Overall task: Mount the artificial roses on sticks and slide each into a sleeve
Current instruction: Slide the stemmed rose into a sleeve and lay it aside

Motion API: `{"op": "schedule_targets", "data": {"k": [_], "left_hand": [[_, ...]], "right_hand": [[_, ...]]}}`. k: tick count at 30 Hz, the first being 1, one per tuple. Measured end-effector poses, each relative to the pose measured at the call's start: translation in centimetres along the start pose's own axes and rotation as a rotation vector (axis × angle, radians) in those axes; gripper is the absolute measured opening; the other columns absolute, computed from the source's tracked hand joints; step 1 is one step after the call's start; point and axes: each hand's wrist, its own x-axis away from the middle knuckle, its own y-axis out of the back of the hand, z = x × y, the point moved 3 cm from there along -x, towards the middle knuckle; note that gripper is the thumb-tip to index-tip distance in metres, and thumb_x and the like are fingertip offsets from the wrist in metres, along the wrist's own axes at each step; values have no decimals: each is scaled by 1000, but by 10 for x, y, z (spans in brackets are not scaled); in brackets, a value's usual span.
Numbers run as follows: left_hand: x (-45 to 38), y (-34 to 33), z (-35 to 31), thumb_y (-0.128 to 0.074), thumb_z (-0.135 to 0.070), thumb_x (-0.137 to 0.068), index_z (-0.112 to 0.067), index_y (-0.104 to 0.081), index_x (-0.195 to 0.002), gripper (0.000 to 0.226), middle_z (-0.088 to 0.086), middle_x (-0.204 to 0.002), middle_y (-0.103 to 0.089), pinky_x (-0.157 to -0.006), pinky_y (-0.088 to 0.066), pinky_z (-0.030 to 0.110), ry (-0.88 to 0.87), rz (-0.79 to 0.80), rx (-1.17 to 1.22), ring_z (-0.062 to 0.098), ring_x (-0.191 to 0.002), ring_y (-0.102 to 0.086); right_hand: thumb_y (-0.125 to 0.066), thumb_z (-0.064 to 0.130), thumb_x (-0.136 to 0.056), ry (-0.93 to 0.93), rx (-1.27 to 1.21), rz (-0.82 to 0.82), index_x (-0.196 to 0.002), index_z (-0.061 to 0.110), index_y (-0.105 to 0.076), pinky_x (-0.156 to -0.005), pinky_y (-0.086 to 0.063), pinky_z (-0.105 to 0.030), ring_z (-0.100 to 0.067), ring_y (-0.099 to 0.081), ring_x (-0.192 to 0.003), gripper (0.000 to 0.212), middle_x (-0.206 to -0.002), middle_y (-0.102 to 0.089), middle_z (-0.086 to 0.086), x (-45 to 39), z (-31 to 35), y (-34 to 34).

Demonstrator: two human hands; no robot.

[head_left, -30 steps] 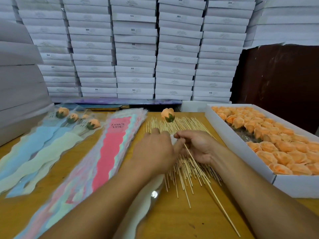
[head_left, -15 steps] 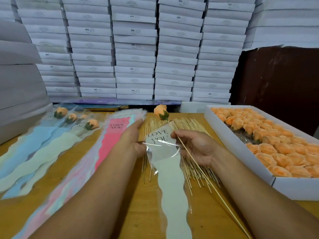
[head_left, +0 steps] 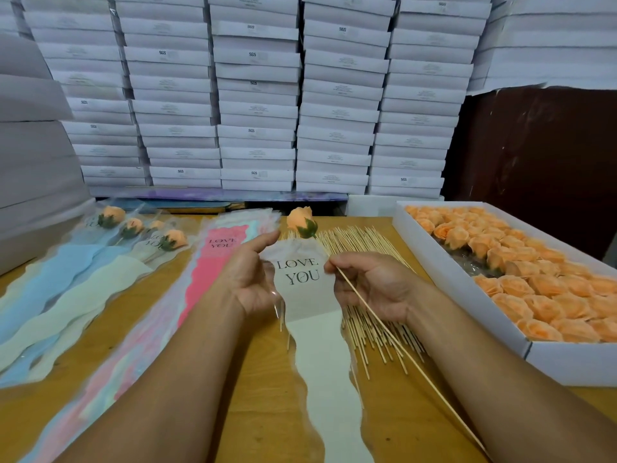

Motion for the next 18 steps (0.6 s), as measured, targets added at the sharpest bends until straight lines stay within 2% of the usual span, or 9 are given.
{"op": "schedule_targets", "data": {"k": [1, 3, 5, 7, 9, 11, 14, 18], "left_hand": [[0, -1, 0, -59, -36, -95, 7, -77, -96, 47, 29, -106, -70, -76, -59, 50, 7, -16, 2, 43, -87, -72], [-1, 0, -1, -55, -30, -97, 8, -69, -111, 43, 32, -109, -69, -78, -55, 51, -2, -65, -6, 45, -85, -72], [-1, 2, -2, -51, -24, -99, 10, -59, -120, 41, 34, -111, -68, -80, -49, 54, -11, -101, -35, 46, -84, -72], [0, 4, -1, -50, -21, -99, 11, -57, -119, 38, 35, -109, -68, -81, -47, 55, -18, -109, -57, 46, -84, -72], [0, 6, 0, -50, -18, -99, 9, -58, -116, 33, 34, -107, -69, -83, -48, 56, -27, -103, -68, 45, -85, -72], [-1, 8, 1, -53, -16, -97, 7, -61, -114, 29, 30, -106, -71, -82, -50, 56, -32, -89, -97, 42, -87, -73], [-2, 8, 4, -59, -16, -90, 4, -64, -115, 32, 26, -108, -71, -82, -55, 52, -10, -64, -140, 38, -90, -73], [-1, 10, 8, -64, -12, -85, 4, -65, -118, 36, 24, -106, -71, -74, -60, 50, 17, -32, -182, 37, -88, -73]], "right_hand": [[-59, 10, -97, -10, 6, 7, -74, 4, -75, -75, -52, -38, -38, -49, -95, 29, -103, -53, -25, -1, -2, 0], [-59, 10, -98, -25, 22, 10, -76, 3, -74, -83, -57, -42, -39, -54, -100, 27, -106, -59, -27, -2, -4, -1], [-60, 10, -98, -31, 48, 8, -80, 3, -73, -82, -60, -43, -37, -66, -94, 24, -102, -67, -24, -2, -4, -2], [-59, 12, -99, -38, 51, 14, -84, 2, -70, -76, -64, -41, -30, -74, -83, 21, -92, -73, -19, -2, -4, -3], [-57, 16, -100, -34, 49, -2, -88, 5, -68, -74, -64, -43, -27, -74, -80, 20, -85, -74, -14, -3, -4, 0], [-56, 20, -101, -34, 58, -47, -88, 9, -69, -77, -60, -45, -29, -70, -86, 21, -89, -71, -12, -5, -4, 6], [-56, 24, -101, -51, 87, -114, -85, 12, -71, -55, -54, -31, -19, -64, -70, 25, -84, -68, -7, -9, -5, 14], [-55, 27, -101, -72, 79, -150, -86, 13, -66, -37, -30, -20, -9, -40, -49, 23, -65, -53, 2, -11, -3, 23]]}}
